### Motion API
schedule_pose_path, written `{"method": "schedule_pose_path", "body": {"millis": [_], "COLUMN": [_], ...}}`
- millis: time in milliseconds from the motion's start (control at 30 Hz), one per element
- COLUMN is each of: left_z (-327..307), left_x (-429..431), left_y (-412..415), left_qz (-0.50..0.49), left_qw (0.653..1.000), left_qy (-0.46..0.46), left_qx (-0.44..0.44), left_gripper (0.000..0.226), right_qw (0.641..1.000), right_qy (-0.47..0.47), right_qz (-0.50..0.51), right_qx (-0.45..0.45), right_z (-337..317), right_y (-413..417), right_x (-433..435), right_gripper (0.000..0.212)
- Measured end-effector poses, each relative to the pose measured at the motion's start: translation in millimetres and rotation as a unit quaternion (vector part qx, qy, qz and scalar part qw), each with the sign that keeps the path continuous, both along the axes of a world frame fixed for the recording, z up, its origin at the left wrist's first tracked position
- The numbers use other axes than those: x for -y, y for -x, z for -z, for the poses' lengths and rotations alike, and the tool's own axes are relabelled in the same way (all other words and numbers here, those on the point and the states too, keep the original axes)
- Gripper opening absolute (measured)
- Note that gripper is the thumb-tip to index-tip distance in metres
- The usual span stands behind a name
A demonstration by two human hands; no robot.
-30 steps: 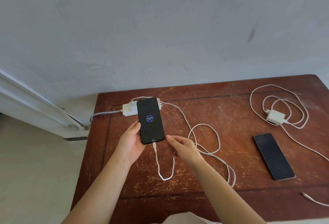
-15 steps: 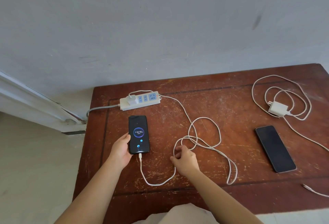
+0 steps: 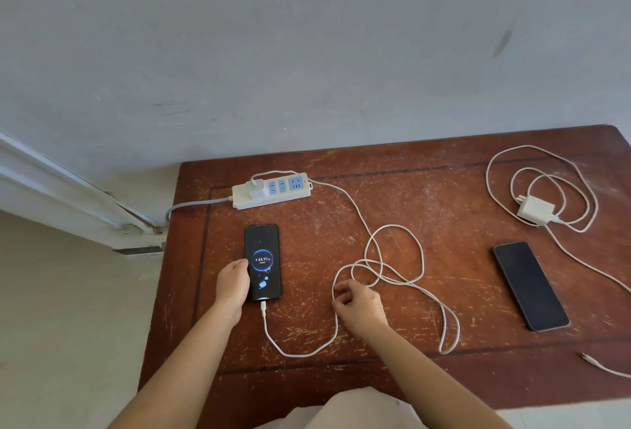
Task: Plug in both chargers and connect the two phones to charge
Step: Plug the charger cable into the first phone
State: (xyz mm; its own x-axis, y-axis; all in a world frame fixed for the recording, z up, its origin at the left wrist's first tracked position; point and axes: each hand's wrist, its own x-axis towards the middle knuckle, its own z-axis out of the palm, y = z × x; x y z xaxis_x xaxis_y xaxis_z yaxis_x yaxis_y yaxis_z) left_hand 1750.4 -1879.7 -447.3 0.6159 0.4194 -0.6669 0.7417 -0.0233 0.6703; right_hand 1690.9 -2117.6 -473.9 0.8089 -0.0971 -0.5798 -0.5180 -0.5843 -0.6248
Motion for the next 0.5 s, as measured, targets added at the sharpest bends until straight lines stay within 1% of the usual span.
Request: {"method": "schedule_pose_path", "body": {"millis": [33,100,200,300,500], "left_z": [0,3,4,3,-6], "left_x": [1,0,1,3,9], "left_y": [0,0,1,3,10], "left_qz": [0.01,0.02,0.033,0.057,0.111], "left_qw": [1.0,1.0,0.999,0.997,0.993], "left_qy": [0.0,0.007,0.019,-0.004,-0.039], "left_qx": [-0.005,-0.013,-0.028,-0.043,-0.025], "left_gripper": [0.017,0.018,0.034,0.052,0.057], "right_qw": [1.0,1.0,1.0,0.999,0.999], "right_qy": [-0.002,-0.002,0.003,0.006,-0.003], "right_qz": [0.0,-0.001,-0.009,-0.022,-0.034], "right_qx": [0.001,0.007,0.018,0.024,0.021], "right_z": [0,1,0,-1,-3], "right_y": [1,2,5,7,14], "right_x": [0,0,-2,-2,-1], "right_gripper": [0.026,0.027,0.029,0.034,0.042]}}
